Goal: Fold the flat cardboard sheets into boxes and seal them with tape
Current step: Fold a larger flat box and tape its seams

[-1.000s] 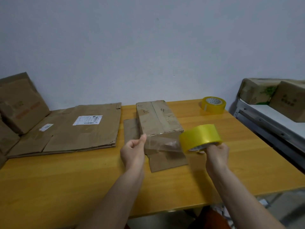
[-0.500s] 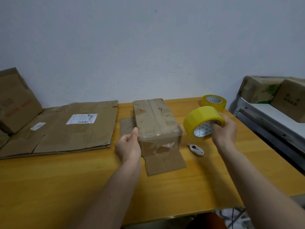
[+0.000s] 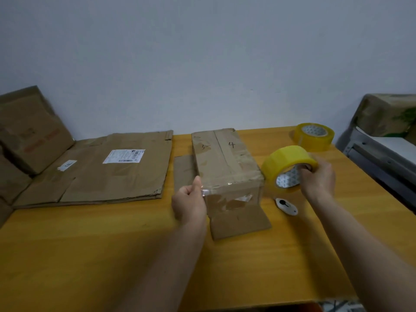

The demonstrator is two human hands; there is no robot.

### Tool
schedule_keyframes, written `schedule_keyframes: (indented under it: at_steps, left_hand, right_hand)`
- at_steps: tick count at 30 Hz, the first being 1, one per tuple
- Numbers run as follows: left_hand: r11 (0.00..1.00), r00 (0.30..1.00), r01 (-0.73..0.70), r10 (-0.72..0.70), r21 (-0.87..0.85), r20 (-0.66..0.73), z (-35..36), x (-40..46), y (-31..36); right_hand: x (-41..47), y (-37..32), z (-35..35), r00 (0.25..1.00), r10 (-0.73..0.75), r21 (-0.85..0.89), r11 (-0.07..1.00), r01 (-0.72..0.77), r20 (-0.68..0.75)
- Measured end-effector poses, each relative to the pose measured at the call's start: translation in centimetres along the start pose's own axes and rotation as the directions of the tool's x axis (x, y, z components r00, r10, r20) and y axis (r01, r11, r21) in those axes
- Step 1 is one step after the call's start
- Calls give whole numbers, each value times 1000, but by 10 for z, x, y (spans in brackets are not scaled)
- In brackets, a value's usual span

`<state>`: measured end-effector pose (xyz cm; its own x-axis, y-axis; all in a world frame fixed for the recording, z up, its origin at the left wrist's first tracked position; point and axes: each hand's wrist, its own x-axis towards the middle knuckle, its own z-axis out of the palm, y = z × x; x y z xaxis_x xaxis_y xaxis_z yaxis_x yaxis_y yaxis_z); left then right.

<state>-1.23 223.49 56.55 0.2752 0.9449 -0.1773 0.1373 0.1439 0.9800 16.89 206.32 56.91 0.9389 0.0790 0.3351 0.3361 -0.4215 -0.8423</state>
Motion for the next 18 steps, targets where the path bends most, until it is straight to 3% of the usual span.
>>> schedule_keyframes:
  at_steps: [5,9,14,18]
  left_hand:
    - [981,984,-174,177,86,-30,-6,3,-7]
    - [903,941,-327,338,280,9,-12,7,-15]
    - [971,972,-196,174,140,156,-13,11,-18]
    - [952,958,-141,62,272,280,-14,18,-20]
  right_hand:
    - [0,1,4,999,-21,-9,1000,21,31]
    - [1,-2,8,999,-27,-24,999,28,42]
    - [-7,7,11,998,3,10,1000,-3,59]
    - [-15,10,10,998,20,0,1000,-20,51]
